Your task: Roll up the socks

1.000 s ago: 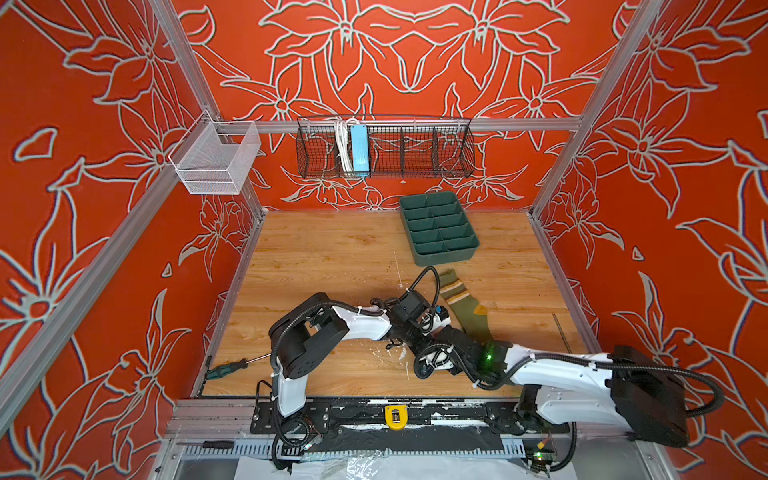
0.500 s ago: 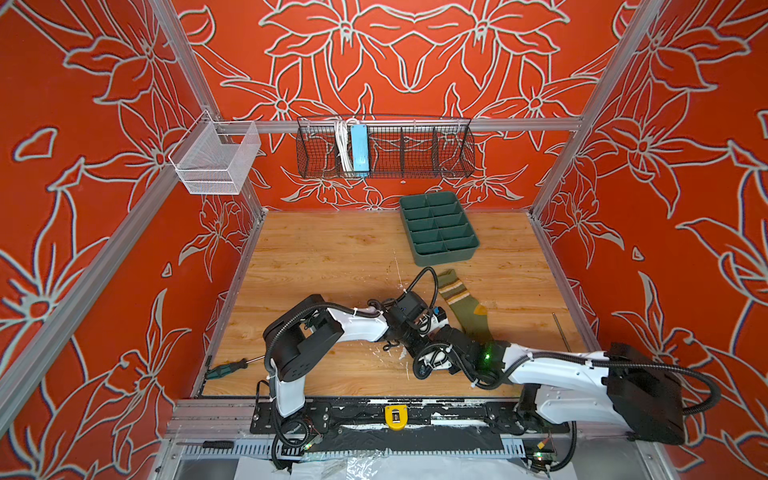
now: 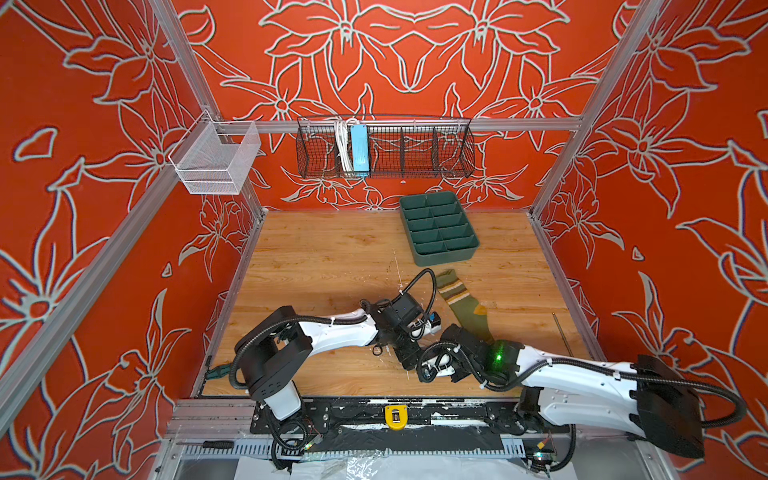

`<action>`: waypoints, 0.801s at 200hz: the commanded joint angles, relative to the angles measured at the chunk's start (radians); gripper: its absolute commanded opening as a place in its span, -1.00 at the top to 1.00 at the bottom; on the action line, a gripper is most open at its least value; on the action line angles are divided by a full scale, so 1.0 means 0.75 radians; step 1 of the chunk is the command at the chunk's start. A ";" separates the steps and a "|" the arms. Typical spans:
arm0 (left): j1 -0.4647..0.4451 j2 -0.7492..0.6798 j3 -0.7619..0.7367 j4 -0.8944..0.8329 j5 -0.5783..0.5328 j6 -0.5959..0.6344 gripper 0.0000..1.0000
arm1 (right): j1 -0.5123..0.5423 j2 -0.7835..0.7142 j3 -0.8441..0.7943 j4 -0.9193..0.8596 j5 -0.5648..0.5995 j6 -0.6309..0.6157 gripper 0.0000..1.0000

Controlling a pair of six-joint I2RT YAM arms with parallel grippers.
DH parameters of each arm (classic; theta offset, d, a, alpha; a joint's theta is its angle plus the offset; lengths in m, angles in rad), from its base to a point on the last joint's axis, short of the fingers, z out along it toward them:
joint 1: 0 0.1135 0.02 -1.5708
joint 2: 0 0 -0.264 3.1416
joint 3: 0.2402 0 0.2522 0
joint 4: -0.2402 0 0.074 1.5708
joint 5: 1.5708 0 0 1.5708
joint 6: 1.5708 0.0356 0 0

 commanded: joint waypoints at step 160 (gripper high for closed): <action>0.312 -1.208 0.445 -0.674 -0.125 1.141 -0.97 | -0.047 0.689 0.698 -0.541 -0.247 0.677 1.00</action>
